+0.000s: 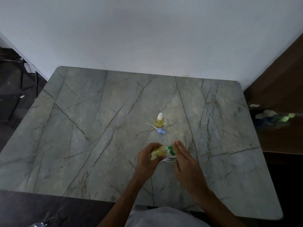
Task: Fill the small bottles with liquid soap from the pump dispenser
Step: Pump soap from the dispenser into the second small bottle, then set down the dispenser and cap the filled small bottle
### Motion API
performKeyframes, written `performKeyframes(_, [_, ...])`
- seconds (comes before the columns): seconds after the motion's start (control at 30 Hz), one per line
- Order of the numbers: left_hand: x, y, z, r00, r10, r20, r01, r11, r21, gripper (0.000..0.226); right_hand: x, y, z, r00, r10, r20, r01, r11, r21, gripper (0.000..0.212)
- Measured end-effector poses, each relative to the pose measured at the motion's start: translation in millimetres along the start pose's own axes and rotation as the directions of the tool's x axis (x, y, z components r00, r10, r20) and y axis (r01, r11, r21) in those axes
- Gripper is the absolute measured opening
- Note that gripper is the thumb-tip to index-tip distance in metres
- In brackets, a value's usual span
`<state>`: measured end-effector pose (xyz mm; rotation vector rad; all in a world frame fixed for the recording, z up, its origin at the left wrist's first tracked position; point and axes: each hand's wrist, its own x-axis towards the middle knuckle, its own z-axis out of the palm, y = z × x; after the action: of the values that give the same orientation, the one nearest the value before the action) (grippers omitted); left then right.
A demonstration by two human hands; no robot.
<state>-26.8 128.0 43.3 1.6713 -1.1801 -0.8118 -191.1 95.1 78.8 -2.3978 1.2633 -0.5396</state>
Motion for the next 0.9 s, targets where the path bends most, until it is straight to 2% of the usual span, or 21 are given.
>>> performKeyframes(0.2, [1,0,3,1.0,-0.005,0.006,0.005,1.0,-0.012,0.035,6,2,-2,0.995,0.097,-0.006,-0.096,0.991,0.091,0.061])
performKeyframes(0.53, [0,6,1,1.0,0.006,-0.011,-0.007,0.996,-0.085,0.032,14,12,-6,0.987,0.159,-0.006,-0.156,0.974,0.163,0.057])
performKeyframes(0.73, [-1,10,1,0.997,-0.058,-0.056,0.049,0.987,-0.154,0.031,15,14,-7,0.988,0.155,-0.007,-0.149,0.96,0.237,0.055])
performKeyframes(0.9, [-5,12,0,0.987,-0.091,-0.129,0.067,0.981,-0.184,0.031,15,21,-8,0.984,0.171,0.05,-0.178,0.938,0.297,0.064])
